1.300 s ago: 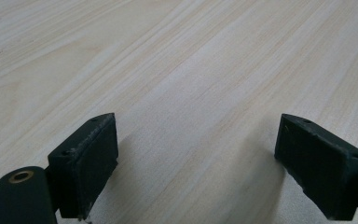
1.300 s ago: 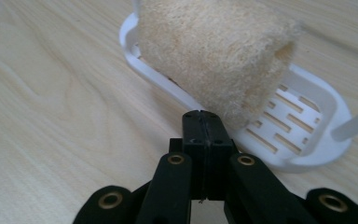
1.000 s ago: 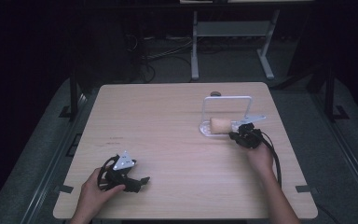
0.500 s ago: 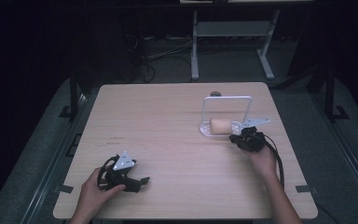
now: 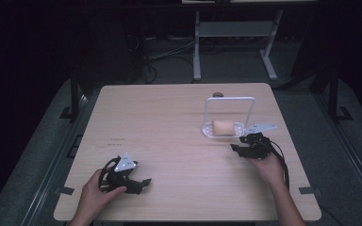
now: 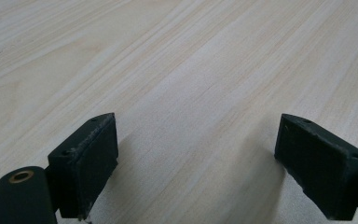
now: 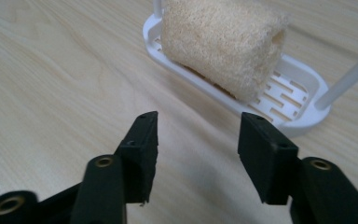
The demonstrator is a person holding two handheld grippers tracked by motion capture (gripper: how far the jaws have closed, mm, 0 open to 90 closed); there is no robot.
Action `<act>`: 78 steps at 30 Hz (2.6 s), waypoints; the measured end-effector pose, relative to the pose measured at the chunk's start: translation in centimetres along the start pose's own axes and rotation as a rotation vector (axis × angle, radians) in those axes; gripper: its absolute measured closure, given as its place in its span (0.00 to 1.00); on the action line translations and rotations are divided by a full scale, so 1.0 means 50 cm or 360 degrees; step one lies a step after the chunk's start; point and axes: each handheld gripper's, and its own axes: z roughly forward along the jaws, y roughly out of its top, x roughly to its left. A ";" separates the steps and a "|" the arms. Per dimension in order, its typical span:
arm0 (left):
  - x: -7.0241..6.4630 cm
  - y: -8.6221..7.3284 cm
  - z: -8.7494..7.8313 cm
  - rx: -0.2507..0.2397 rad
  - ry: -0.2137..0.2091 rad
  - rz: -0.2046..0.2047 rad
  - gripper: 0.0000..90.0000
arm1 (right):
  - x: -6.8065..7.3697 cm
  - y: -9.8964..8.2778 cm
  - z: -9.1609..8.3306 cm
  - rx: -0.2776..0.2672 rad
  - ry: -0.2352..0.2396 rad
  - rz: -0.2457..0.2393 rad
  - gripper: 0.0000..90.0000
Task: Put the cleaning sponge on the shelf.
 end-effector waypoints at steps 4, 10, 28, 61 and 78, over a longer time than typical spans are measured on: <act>0.000 0.000 0.000 0.0000 0.0000 0.0000 0.14 | 0.005 -0.015 -0.014 -0.0011 -0.0004 0.0017 0.43; 0.000 0.000 0.000 0.0000 0.0000 0.0000 0.14 | 0.009 -0.031 -0.037 -0.0037 -0.0007 0.0044 0.37; 0.000 0.000 0.000 0.0000 -0.0001 0.0000 0.14 | 0.010 -0.096 -0.096 -0.0064 -0.0027 0.0107 0.25; 0.000 0.000 0.000 0.0000 0.0001 0.0001 0.14 | 0.039 -0.198 -0.118 -0.0012 -0.0155 0.0115 0.10; 0.000 0.000 -0.001 0.0001 0.0001 0.0002 0.14 | 0.033 -0.206 -0.112 0.0026 -0.0145 0.0141 0.09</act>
